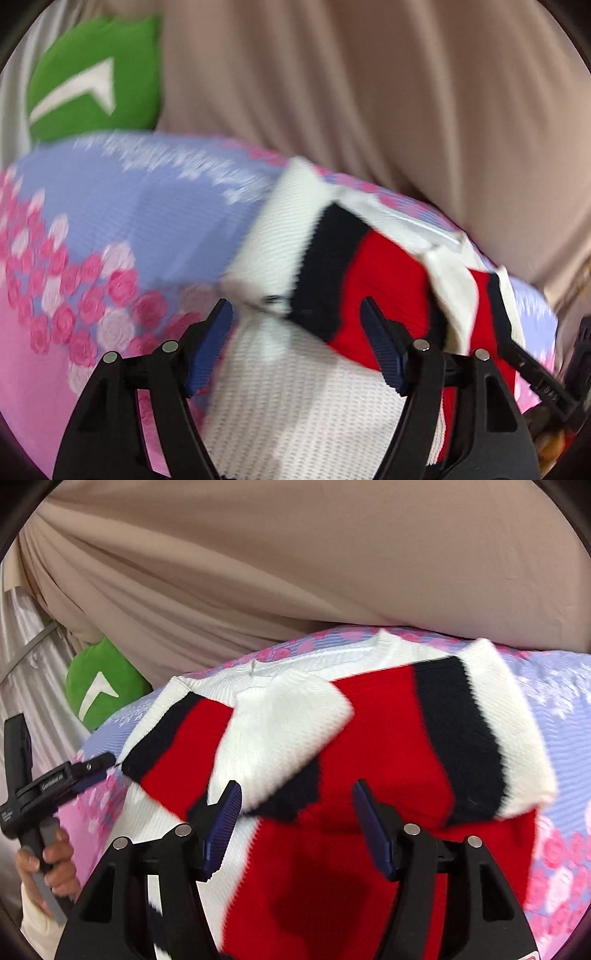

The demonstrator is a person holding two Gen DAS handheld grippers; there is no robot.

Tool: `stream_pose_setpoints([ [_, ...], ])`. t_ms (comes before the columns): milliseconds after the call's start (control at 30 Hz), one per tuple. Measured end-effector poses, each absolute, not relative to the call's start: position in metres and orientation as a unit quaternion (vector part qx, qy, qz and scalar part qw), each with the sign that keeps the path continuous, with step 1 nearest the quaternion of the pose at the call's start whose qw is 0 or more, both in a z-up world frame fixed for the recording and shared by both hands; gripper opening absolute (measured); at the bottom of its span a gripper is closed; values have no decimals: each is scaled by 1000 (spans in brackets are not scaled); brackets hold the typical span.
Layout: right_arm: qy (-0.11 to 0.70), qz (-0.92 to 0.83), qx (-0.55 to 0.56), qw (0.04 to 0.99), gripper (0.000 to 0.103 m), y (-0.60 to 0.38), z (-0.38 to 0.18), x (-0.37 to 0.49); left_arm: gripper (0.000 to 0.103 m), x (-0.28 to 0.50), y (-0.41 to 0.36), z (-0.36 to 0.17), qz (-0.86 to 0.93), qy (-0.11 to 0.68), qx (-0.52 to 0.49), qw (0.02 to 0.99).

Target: Fold small clothes

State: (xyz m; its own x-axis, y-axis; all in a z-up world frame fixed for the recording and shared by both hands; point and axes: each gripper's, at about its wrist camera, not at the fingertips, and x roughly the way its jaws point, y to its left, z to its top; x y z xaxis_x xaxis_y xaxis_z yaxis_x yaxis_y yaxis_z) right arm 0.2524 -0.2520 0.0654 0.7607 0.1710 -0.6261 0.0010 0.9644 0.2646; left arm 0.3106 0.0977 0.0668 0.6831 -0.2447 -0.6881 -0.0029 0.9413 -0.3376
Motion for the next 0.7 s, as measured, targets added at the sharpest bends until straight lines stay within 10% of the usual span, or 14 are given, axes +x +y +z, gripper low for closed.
stream_pose_setpoints([
  [333, 346, -46, -40, 936, 58, -189, 47, 295, 67, 333, 83, 26, -21, 428, -170, 888],
  [700, 351, -17, 207, 913, 72, -315, 39, 248, 67, 326, 92, 30, -61, 429, -218, 874],
])
